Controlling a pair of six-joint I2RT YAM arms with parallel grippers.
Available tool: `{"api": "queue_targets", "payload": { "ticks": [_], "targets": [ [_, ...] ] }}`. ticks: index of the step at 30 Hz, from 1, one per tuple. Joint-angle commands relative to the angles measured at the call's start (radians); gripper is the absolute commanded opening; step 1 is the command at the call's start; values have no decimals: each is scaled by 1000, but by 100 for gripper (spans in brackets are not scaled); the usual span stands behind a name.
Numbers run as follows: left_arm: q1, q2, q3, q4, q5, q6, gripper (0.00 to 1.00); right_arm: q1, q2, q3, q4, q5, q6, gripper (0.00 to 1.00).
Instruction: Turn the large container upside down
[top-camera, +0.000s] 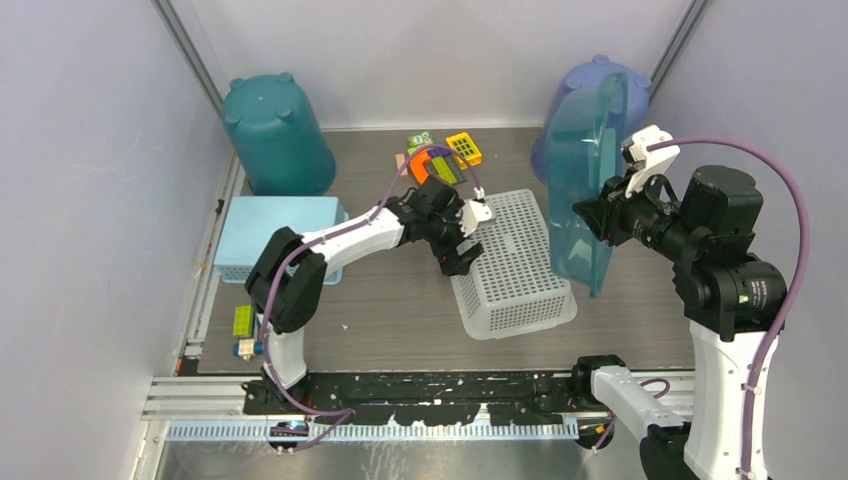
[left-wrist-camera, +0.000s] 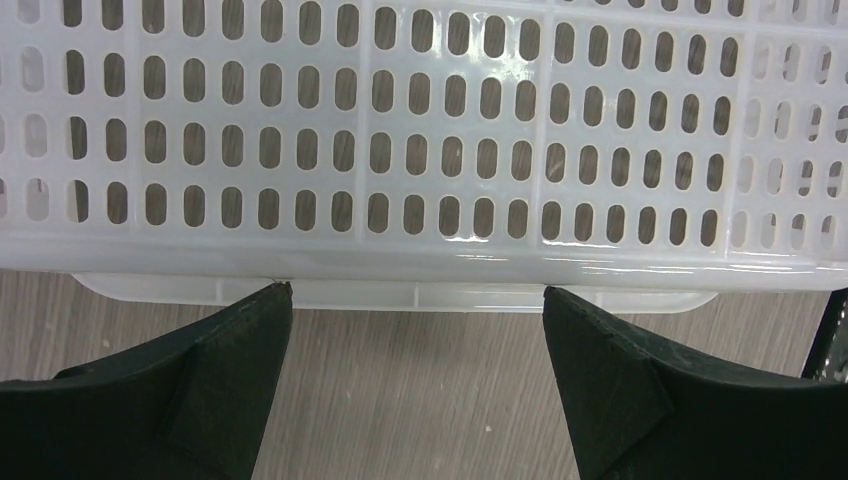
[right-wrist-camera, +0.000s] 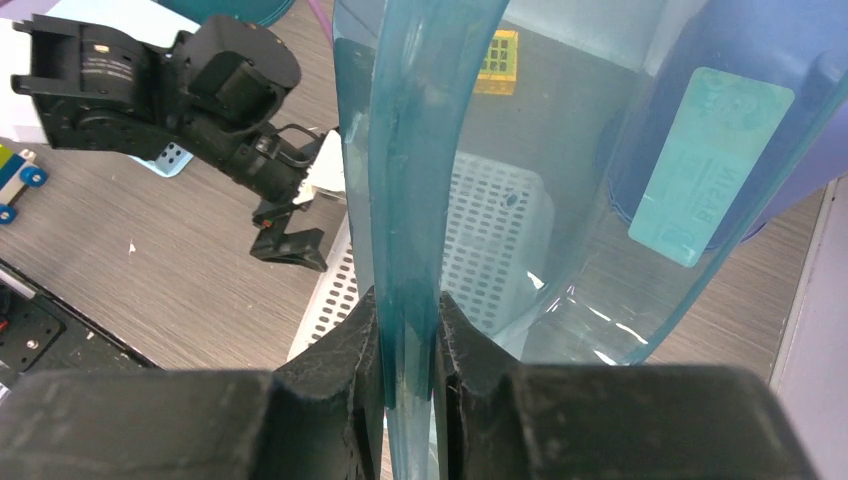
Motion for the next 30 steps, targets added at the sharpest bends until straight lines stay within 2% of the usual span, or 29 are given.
{"api": "queue_targets", "payload": {
  "ticks": [1, 5, 11, 17, 22, 26, 30],
  "targets": [
    [-28, 48, 104, -22, 42, -25, 97, 1, -5, 57, 111, -21, 5, 1],
    [-31, 19, 131, -83, 91, -29, 97, 1, 4, 64, 115, -21, 3, 1],
    [-8, -205, 34, -163, 46, 76, 100, 2, 65, 86, 131, -81, 31, 1],
    [141, -481, -82, -206, 42, 102, 100, 27, 210, 162, 82, -118, 31, 1],
    [326, -632, -100, -184, -9, -3, 100, 222, 288, 177, 38, 111, -93, 1],
    [474, -666, -72, -164, -23, -162, 100, 337, 343, 186, -23, 273, -217, 1],
    [542, -655, -33, -156, 2, -276, 100, 497, 377, 148, -76, 419, -342, 1]
  ]
}}
